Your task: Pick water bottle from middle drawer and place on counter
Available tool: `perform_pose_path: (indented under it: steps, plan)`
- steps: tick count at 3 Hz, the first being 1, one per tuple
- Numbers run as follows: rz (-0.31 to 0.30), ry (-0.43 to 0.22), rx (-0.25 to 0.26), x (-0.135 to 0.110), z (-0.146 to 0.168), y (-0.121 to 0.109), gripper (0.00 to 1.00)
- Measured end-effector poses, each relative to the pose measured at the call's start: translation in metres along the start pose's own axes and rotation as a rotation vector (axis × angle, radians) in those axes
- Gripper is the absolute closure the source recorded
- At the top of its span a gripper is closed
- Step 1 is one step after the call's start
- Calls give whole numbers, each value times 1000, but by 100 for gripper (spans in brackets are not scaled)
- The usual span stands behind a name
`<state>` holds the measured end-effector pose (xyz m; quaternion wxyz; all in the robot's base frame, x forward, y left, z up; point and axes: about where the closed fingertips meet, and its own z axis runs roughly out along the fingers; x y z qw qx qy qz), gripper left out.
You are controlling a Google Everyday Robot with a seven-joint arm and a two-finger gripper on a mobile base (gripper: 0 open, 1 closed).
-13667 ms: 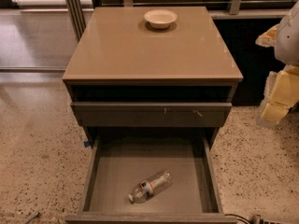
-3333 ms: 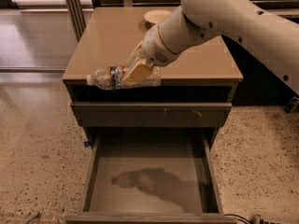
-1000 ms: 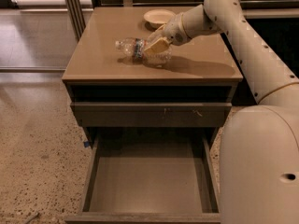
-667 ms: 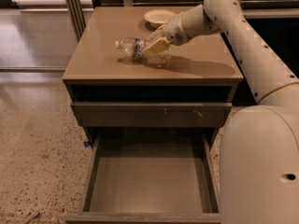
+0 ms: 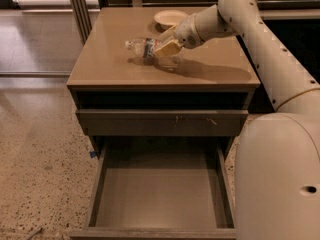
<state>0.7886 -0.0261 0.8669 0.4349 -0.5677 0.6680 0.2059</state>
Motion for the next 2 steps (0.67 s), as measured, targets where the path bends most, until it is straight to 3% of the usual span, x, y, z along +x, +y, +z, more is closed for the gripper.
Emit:
perform_pose_path:
  steps: [1,2]
  plan:
    - [0,0,0,0,0,0,0]
    - [0,0,0,0,0,0,0]
